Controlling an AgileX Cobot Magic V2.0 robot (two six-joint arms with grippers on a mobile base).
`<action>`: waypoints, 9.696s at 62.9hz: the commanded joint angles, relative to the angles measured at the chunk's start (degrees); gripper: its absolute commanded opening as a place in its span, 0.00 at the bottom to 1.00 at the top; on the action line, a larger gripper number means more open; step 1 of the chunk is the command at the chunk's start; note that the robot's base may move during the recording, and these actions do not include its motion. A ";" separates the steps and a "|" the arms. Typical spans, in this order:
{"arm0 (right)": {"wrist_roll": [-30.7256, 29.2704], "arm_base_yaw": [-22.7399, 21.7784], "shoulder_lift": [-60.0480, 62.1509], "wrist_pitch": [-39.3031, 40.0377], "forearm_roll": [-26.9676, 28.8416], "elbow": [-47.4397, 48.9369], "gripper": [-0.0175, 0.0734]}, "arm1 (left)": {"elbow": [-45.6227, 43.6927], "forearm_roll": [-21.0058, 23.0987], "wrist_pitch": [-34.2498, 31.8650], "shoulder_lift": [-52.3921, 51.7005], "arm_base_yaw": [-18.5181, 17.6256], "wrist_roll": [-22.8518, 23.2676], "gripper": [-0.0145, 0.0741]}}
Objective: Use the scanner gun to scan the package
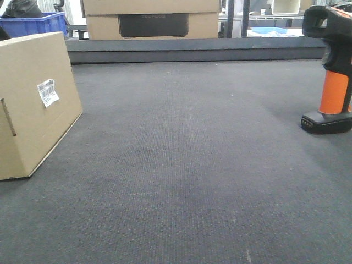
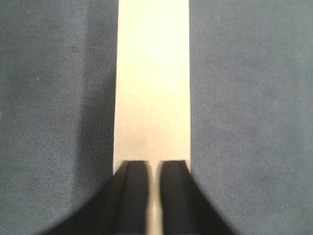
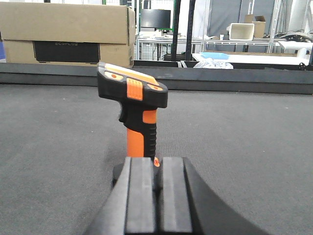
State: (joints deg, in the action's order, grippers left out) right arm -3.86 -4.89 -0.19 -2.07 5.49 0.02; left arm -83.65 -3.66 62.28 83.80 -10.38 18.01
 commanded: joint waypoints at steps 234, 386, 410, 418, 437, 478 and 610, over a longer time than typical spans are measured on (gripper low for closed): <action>-0.12 0.28 -47.40 20.19 3.30 19.70 0.02 | -5.67 24.66 -5.83 14.45 -12.66 4.57 0.04; 20.32 -4.35 -95.68 62.89 -14.30 25.04 0.77 | -5.67 19.89 -6.30 14.45 -15.24 4.57 0.04; 20.32 -4.12 -98.53 64.45 -14.66 27.89 0.77 | -5.67 19.77 -6.30 14.45 -15.24 4.57 0.04; 20.43 -4.04 -98.61 65.42 -14.80 27.89 0.77 | -5.67 19.65 -6.52 14.45 -15.24 4.57 0.04; 22.47 -3.29 -98.61 66.13 -14.80 27.89 0.77 | -5.67 18.73 -7.79 14.45 -15.24 4.57 0.04; 19.18 1.65 -98.61 64.50 -5.49 27.99 0.52 | -5.67 18.49 -7.19 14.45 -15.24 4.57 0.04; 17.39 1.65 -96.82 68.39 -6.51 27.99 0.01 | -5.67 21.69 -7.69 14.45 -15.24 4.57 0.04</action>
State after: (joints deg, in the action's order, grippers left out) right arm 13.28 -3.18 -97.39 63.02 -1.99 27.77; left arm -89.06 17.26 54.93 98.79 -25.25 22.64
